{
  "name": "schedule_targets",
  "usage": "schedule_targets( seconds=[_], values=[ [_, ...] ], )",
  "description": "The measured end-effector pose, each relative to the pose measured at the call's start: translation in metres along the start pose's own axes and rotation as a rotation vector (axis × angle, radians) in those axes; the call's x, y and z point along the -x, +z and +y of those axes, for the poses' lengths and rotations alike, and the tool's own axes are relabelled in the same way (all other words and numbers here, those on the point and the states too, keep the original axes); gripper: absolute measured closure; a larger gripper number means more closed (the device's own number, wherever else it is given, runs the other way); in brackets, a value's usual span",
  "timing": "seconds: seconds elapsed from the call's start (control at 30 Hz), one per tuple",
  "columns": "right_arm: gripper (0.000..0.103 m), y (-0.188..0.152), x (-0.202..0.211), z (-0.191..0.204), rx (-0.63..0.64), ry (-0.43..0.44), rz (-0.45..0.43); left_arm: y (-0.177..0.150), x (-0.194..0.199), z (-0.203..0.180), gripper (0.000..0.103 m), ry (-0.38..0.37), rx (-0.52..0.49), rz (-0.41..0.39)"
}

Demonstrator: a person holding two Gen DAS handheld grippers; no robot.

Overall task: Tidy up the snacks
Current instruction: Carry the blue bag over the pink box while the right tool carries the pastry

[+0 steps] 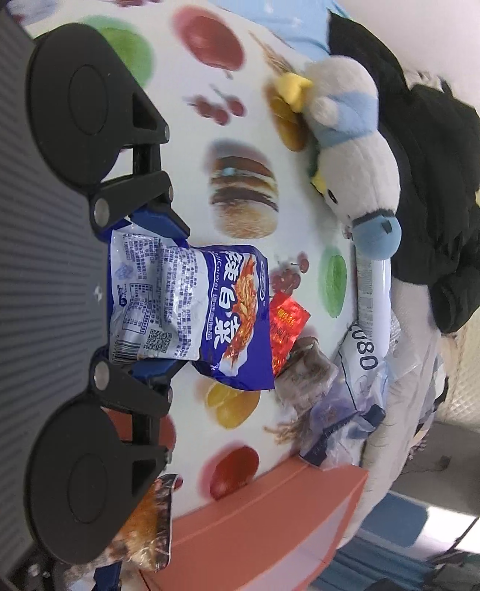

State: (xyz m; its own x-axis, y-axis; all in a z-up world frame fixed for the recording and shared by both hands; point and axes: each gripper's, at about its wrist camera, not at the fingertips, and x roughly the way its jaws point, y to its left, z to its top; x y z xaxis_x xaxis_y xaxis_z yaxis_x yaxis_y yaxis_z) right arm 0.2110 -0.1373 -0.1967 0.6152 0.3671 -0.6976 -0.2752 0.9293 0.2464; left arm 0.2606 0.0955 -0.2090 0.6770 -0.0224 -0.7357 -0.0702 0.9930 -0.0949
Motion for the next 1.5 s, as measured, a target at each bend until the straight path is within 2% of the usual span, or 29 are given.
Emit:
schedule_targets(
  seconds=[0.2,0.37,0.6,0.77,1.0,1.17,1.5],
  values=[
    [0.029,0.001,0.026,-0.005,0.024,-0.013,-0.040,-0.016,0.043,-0.010,0.033,-0.016,0.066,-0.022],
    [0.030,0.000,0.054,-0.004,0.041,-0.006,-0.078,-0.019,0.093,-0.014,0.033,0.000,0.114,-0.052],
    [0.030,-0.001,0.099,0.005,0.048,0.022,-0.141,-0.029,0.151,-0.034,0.033,-0.022,0.097,-0.098],
    [0.030,-0.002,0.132,0.007,0.057,0.028,-0.188,-0.038,0.181,-0.053,0.033,-0.065,0.105,-0.118],
    [0.030,-0.004,0.171,-0.002,0.051,-0.009,-0.243,-0.048,0.198,-0.084,0.033,-0.141,0.098,-0.110],
    [0.030,-0.007,0.196,-0.016,0.011,-0.044,-0.286,-0.047,0.207,-0.113,0.033,-0.205,0.056,-0.117],
    [0.029,-0.012,0.219,-0.055,-0.067,-0.108,-0.333,-0.036,0.191,-0.171,0.033,-0.303,-0.008,-0.072]
  ],
)
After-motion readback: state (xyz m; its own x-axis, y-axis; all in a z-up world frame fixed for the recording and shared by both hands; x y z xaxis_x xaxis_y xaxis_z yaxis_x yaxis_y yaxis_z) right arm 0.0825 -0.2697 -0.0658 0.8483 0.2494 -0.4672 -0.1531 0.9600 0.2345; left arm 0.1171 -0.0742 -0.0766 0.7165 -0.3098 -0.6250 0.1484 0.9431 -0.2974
